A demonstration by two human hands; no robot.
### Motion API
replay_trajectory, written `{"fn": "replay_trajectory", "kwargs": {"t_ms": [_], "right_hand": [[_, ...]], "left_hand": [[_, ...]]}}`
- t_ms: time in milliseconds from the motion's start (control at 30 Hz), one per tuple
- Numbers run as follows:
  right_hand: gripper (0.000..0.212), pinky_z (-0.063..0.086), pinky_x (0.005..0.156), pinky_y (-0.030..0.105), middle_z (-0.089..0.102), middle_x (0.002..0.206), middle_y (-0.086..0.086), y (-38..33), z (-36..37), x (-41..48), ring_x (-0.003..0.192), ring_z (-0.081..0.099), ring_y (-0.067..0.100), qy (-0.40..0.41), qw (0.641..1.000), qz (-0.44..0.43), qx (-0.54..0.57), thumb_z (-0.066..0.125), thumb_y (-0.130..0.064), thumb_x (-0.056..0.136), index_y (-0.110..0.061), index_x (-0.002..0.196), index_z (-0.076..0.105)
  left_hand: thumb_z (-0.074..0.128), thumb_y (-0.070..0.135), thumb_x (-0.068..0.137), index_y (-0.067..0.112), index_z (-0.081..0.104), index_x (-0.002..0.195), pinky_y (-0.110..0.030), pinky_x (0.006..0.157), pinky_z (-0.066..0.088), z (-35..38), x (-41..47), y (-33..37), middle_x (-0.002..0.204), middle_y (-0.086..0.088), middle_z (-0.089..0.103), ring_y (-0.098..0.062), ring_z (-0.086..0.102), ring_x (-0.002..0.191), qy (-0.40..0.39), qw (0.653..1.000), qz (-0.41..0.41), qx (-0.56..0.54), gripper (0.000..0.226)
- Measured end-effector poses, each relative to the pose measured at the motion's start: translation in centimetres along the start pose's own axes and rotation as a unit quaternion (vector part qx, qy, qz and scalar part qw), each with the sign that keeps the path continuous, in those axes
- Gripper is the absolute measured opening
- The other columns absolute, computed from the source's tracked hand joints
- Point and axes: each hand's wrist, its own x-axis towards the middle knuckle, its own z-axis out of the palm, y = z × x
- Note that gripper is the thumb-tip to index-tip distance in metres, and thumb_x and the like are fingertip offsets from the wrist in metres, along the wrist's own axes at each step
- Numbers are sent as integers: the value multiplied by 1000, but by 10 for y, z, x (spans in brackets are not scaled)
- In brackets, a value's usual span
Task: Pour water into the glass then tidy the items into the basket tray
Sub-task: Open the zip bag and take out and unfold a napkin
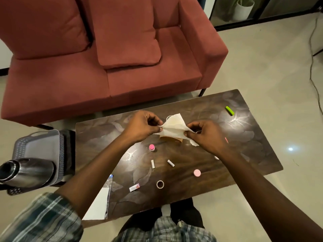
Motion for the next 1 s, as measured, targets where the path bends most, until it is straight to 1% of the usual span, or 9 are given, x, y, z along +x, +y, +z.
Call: {"fn": "replay_trajectory", "kwargs": {"t_ms": [100,200,333,433,467,567,733,933,1000], "right_hand": [[22,59,81,36,81,101,-13,25,3,28,89,71,7,-28,998,-10,-52,78,-20,91,-28,110,84],[24,61,81,40,81,101,-12,49,11,54,89,72,9,-51,995,-18,-89,75,-24,89,-30,111,82],[24,60,82,40,81,104,-10,74,27,79,93,73,16,-67,990,-12,-124,74,-28,89,-32,112,81],[31,60,82,40,80,109,-10,91,42,93,99,74,19,-66,987,-1,-146,69,-36,87,-34,117,78],[31,60,83,39,80,111,-9,97,48,97,101,74,20,-64,986,0,-154,68,-36,88,-33,118,78],[27,53,82,34,80,113,-4,115,66,108,107,73,24,-44,984,6,-175,70,-30,92,-31,118,78],[24,56,87,41,79,110,-3,140,96,115,111,68,27,-43,983,27,-178,69,-25,91,-30,113,76],[28,51,92,43,79,110,2,158,120,119,113,66,31,-20,976,30,-214,70,-19,92,-27,118,78],[29,50,93,43,80,108,4,165,126,123,111,68,33,-9,973,27,-230,72,-18,90,-25,118,79]], "left_hand": [[86,5,81,14,80,89,-30,69,60,15,26,-17,84,2,78,-9,72,72,4,999,3,43,13],[86,8,80,16,81,90,-38,76,63,33,49,-37,86,5,79,-12,74,78,15,997,-13,74,13],[86,12,79,19,82,88,-30,74,57,53,75,-58,87,9,78,-6,70,82,39,993,-34,109,12],[85,14,81,20,83,89,-6,69,43,62,91,-75,87,14,74,3,64,79,51,989,-43,136,10],[85,15,81,20,83,89,-6,71,44,66,97,-83,87,14,74,2,64,80,50,988,-44,139,10],[84,16,80,23,82,86,-25,79,52,78,115,-107,88,14,76,-5,67,86,41,989,-49,136,10],[84,14,79,22,80,86,-15,70,41,97,141,-144,84,17,72,4,61,78,34,990,-59,126,11],[82,12,80,21,80,86,-15,73,46,116,156,-178,85,12,76,-1,66,81,18,991,-80,111,12],[82,12,80,22,80,87,-8,70,42,119,161,-186,83,14,74,3,64,79,17,990,-85,108,12]]}}
